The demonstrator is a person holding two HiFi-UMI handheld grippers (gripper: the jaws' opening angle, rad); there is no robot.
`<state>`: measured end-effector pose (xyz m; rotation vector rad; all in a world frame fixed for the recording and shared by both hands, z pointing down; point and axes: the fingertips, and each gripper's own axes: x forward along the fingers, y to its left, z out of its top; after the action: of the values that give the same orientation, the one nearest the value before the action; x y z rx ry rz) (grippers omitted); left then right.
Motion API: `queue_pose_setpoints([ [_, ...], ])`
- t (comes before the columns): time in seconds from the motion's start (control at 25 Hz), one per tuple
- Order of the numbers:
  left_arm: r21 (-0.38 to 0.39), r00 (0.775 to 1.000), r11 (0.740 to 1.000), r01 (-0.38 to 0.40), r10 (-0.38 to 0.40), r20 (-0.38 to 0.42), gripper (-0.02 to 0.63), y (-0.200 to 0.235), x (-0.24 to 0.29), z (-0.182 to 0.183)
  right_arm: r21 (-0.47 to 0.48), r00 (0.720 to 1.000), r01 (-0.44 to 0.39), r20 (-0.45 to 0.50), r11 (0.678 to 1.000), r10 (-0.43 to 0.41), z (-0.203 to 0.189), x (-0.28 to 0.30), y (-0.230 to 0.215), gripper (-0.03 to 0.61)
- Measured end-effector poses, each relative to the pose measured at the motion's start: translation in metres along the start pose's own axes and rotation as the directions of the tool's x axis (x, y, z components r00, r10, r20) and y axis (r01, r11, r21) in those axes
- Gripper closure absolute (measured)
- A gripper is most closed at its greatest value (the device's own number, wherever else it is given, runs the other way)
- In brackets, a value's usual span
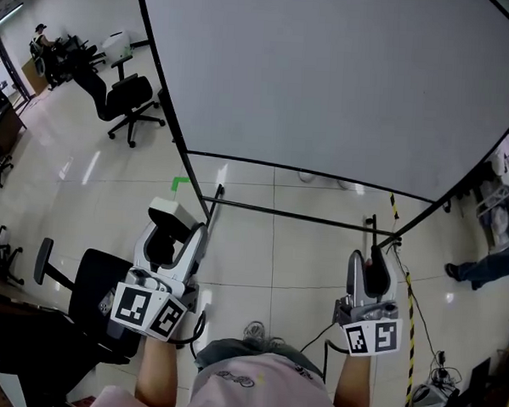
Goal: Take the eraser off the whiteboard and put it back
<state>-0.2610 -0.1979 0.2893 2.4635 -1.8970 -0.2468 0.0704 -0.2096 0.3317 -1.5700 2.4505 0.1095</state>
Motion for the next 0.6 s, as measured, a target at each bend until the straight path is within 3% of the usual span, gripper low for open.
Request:
queue_pose_setpoints([
  [0.28, 0.024, 0.997, 0.997, -0.072, 0.072, -0.001, 0.331, -0.036, -0.061, 0.006, 0.012, 0.998, -0.059, 0.039, 0.998, 0.058, 0.023, -0.047, -0.002, 0.411],
  [0.44, 0.034, 0.993, 0.994, -0.107, 0.108, -0.039, 0.331, -0.072, -0.111, 0.002, 0.019, 0.995, -0.100, 0.011, 0.995, 0.100, 0.035, -0.092, 0.002, 0.411],
  [0.6, 0.032, 0.989, 0.994, -0.109, 0.111, -0.100, 0.331, -0.102, -0.149, -0.010, 0.040, 0.996, -0.085, -0.012, 0.996, 0.085, 0.043, -0.136, 0.006, 0.411],
])
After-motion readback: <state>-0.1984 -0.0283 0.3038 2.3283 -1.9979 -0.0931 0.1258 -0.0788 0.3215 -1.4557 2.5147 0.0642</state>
